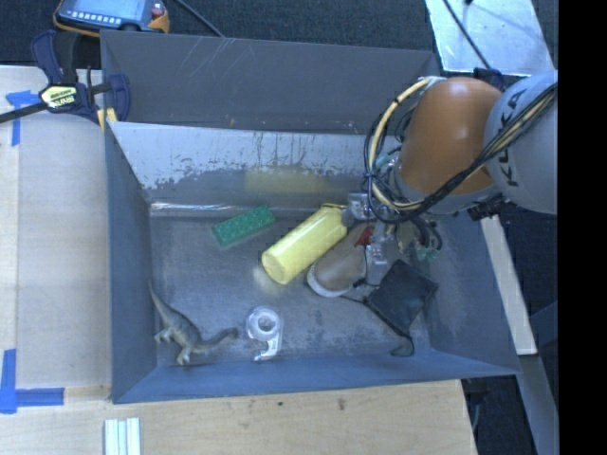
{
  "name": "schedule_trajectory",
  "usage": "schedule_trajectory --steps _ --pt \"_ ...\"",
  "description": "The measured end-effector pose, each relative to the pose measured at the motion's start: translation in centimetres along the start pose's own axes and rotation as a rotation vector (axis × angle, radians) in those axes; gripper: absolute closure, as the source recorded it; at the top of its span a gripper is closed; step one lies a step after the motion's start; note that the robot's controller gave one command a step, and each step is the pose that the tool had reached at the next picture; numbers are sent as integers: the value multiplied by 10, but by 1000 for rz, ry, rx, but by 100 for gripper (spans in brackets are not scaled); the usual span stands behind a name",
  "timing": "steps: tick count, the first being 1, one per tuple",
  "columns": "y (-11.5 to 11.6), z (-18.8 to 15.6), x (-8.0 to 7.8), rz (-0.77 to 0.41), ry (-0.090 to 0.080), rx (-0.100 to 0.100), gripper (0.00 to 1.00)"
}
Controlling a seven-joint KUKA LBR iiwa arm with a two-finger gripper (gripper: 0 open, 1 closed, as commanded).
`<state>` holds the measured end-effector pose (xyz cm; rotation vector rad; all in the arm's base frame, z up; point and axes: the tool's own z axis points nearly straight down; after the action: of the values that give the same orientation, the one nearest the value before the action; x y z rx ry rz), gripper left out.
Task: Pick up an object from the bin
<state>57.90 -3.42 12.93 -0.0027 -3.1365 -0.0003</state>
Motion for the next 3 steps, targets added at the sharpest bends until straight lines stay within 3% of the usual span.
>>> schedule_trajectory --steps 1,2,3 --pt "0 -5 -2 -1 -8 1 0" --pt "-25 26 -6 48 -11 0 0" --pt "-19 53 -15 141 -7 1 100"
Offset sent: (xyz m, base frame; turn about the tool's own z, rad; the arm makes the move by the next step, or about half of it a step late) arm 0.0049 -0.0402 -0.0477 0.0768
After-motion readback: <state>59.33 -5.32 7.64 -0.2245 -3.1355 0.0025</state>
